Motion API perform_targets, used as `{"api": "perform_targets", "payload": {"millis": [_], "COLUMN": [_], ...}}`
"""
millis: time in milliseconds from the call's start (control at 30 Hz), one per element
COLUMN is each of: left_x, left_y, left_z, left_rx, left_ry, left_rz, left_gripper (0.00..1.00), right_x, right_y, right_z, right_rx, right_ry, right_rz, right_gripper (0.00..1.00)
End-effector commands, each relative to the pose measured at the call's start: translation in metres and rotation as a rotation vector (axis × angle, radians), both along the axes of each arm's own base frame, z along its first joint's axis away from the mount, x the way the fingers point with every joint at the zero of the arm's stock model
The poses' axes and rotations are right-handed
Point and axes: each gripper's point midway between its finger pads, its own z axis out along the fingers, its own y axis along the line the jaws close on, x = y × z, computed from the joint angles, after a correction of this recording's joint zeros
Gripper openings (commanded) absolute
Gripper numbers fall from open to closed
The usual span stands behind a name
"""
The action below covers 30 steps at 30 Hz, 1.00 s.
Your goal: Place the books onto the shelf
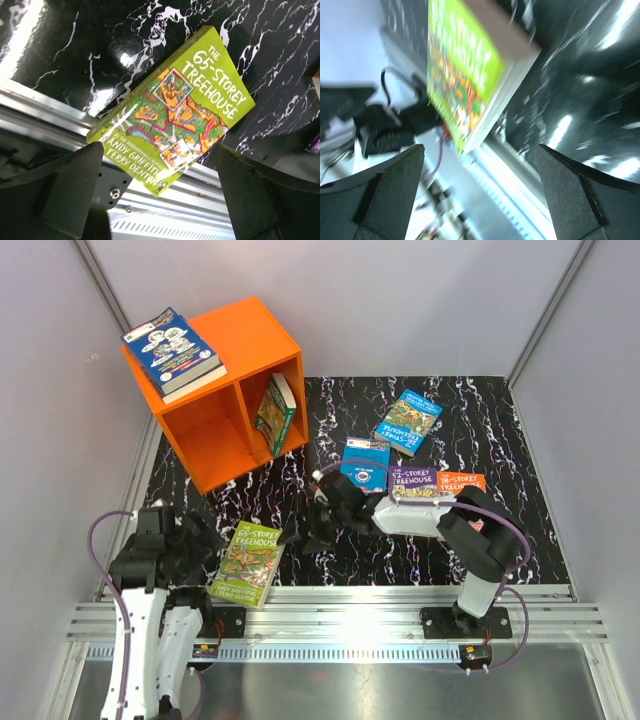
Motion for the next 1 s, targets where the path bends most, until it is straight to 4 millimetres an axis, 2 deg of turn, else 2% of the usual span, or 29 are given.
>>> {"api": "perform_targets", "payload": {"millis": [0, 67, 233, 467, 500, 567, 667, 733, 800, 833, 867, 933, 967], "left_x": [0.039, 0.053, 0.078, 0.096, 0.091, 0.095, 0.082, 0.081, 0.069, 0.069, 0.061, 0.059, 0.053], "left_y": [-0.008, -0.008, -0.011, -0.007, -0.010, -0.023, -0.042, -0.052, -0.062, -0.066, -0.070, -0.078, -0.080], "left_z": [0.005, -0.001, -0.032, -0.066, -0.079, -0.088, -0.113, -0.118, -0.126, -0.127, -0.132, -0.129, -0.131], "left_rx": [-0.058, -0.054, -0.071, -0.041, -0.062, -0.097, -0.151, -0.176, -0.193, -0.213, -0.226, -0.278, -0.291], "left_ry": [-0.079, -0.054, 0.072, 0.136, 0.181, 0.181, 0.243, 0.241, 0.255, 0.246, 0.260, 0.242, 0.250], "left_rz": [0.007, 0.013, 0.022, 0.051, 0.049, 0.030, 0.006, -0.008, -0.034, -0.033, -0.041, -0.047, -0.049], "left_gripper": [0.99, 0.99, 0.99, 0.99, 0.99, 0.99, 0.99, 0.99, 0.99, 0.99, 0.99, 0.99, 0.99], "right_x": [-0.020, -0.023, -0.020, -0.020, -0.021, -0.022, -0.020, -0.016, -0.013, -0.007, -0.006, 0.000, 0.001], "right_y": [0.029, 0.028, 0.028, 0.036, 0.038, 0.042, 0.048, 0.052, 0.055, 0.059, 0.061, 0.065, 0.066], "right_z": [0.032, 0.018, 0.006, -0.012, -0.013, -0.020, -0.029, -0.036, -0.047, -0.045, -0.046, -0.048, -0.046], "right_rx": [0.221, 0.209, 0.212, 0.189, 0.189, 0.178, 0.162, 0.154, 0.133, 0.139, 0.136, 0.136, 0.138], "right_ry": [0.085, 0.126, 0.155, 0.168, 0.168, 0.166, 0.166, 0.159, 0.159, 0.140, 0.137, 0.128, 0.122], "right_rz": [0.030, 0.005, -0.053, -0.073, -0.070, -0.071, -0.076, -0.081, -0.088, -0.092, -0.096, -0.109, -0.111], "right_gripper": [1.00, 1.00, 1.00, 1.00, 1.00, 1.00, 1.00, 1.00, 1.00, 1.00, 0.99, 0.96, 0.84]}}
